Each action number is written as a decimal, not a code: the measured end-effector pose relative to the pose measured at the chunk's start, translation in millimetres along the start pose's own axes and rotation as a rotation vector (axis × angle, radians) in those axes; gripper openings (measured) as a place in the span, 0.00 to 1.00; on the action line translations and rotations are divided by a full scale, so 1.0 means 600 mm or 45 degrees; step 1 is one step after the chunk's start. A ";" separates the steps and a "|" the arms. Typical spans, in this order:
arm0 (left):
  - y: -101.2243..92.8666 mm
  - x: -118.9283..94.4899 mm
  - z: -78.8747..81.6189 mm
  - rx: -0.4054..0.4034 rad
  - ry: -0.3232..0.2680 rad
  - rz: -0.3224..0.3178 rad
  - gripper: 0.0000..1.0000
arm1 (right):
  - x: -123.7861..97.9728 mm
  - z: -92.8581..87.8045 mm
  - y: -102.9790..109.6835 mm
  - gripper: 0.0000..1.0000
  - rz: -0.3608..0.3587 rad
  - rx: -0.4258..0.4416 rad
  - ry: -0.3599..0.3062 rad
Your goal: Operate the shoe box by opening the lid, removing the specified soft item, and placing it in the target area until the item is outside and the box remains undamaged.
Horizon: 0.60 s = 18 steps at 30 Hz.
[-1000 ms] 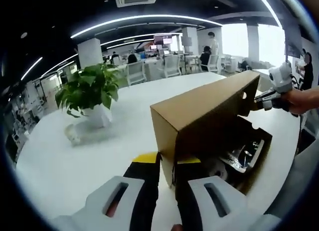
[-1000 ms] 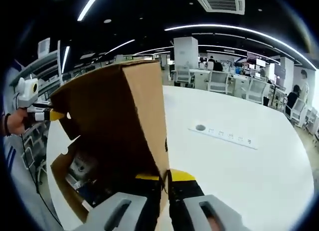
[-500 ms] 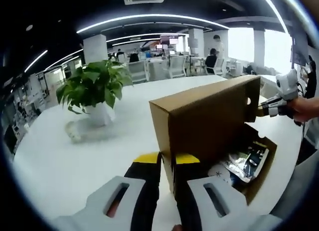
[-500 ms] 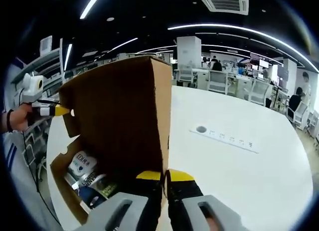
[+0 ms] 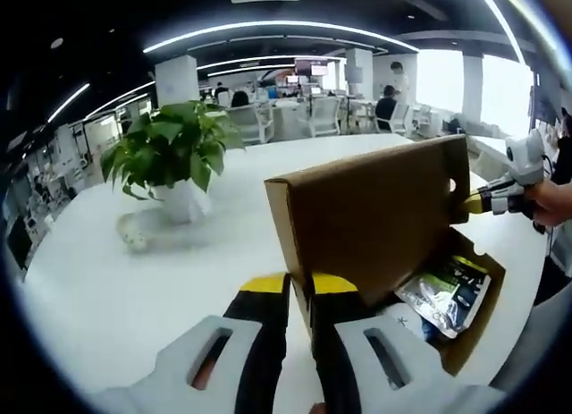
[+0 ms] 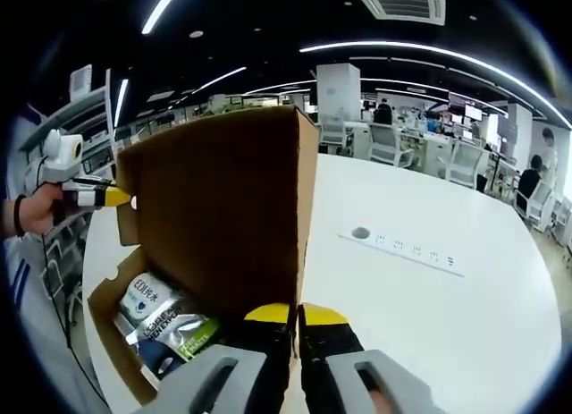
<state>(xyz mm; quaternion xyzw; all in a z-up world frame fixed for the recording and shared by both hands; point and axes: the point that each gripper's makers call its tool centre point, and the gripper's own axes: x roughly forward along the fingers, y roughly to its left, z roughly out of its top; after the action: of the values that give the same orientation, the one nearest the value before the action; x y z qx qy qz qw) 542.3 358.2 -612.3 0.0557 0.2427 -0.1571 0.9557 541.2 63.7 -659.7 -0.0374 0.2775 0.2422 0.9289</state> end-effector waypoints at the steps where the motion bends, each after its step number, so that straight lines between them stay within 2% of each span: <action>1: 0.000 0.000 0.000 -0.002 0.000 0.001 0.06 | 0.000 0.001 0.000 0.00 0.001 0.002 0.004; 8: 0.004 0.010 -0.004 -0.019 0.004 0.010 0.07 | 0.003 0.003 0.000 0.00 -0.004 0.002 0.023; 16: -0.002 0.018 -0.044 -0.019 0.063 0.019 0.07 | 0.004 0.004 -0.001 0.00 0.008 0.003 0.028; 17: -0.001 0.017 -0.039 -0.035 0.036 0.022 0.07 | 0.004 0.005 -0.002 0.00 0.010 0.001 0.028; 18: -0.001 0.016 -0.040 -0.047 0.045 0.023 0.07 | 0.004 0.005 -0.002 0.00 0.011 0.001 0.029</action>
<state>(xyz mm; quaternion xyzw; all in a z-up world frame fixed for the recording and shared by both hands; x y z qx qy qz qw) 539.2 359.7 -638.0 0.0431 0.2618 -0.1429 0.9535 544.9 64.3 -658.8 -0.0385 0.2884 0.2458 0.9246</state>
